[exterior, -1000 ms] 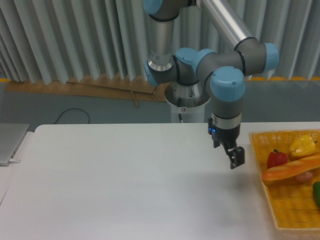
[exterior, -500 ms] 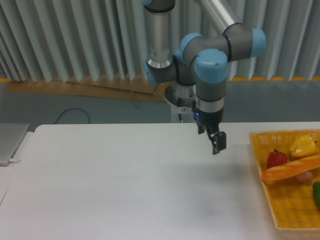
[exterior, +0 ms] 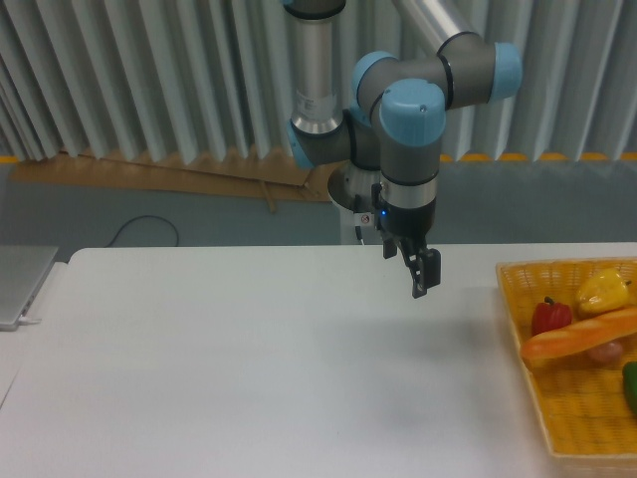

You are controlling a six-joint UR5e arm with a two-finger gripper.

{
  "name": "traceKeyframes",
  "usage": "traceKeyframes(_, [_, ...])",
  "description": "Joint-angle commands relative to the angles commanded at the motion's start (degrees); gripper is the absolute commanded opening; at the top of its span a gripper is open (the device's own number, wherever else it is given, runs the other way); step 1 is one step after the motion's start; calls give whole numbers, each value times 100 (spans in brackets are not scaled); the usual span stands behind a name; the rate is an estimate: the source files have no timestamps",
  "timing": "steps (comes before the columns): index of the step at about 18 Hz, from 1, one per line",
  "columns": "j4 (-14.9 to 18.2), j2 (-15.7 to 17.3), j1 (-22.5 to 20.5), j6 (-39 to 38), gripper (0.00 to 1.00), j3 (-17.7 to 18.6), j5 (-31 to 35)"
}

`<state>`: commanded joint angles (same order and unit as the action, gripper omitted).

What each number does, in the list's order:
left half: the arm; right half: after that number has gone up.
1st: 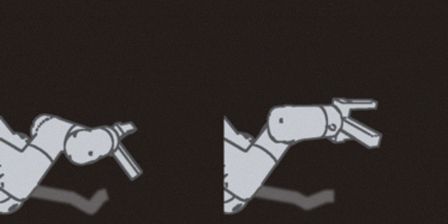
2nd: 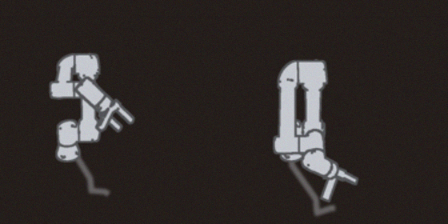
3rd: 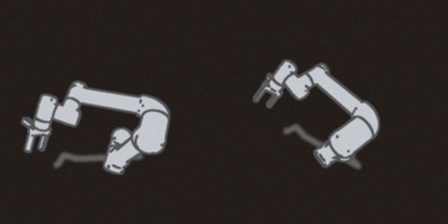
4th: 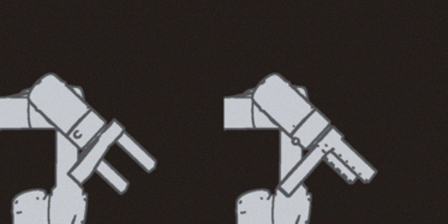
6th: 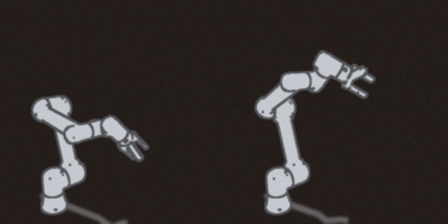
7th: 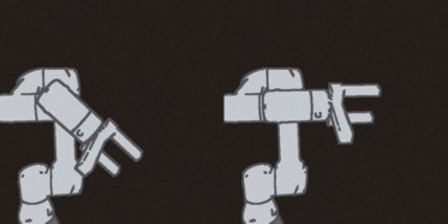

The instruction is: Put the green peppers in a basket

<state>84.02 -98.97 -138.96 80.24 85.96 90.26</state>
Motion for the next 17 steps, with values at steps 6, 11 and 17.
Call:
traceKeyframes(6, [9,26,9,-9,100,79,9])
traceKeyframes(11, [26,105,70,0,100,105,9])
traceKeyframes(17, [0,176,158,-18,100,185,26])
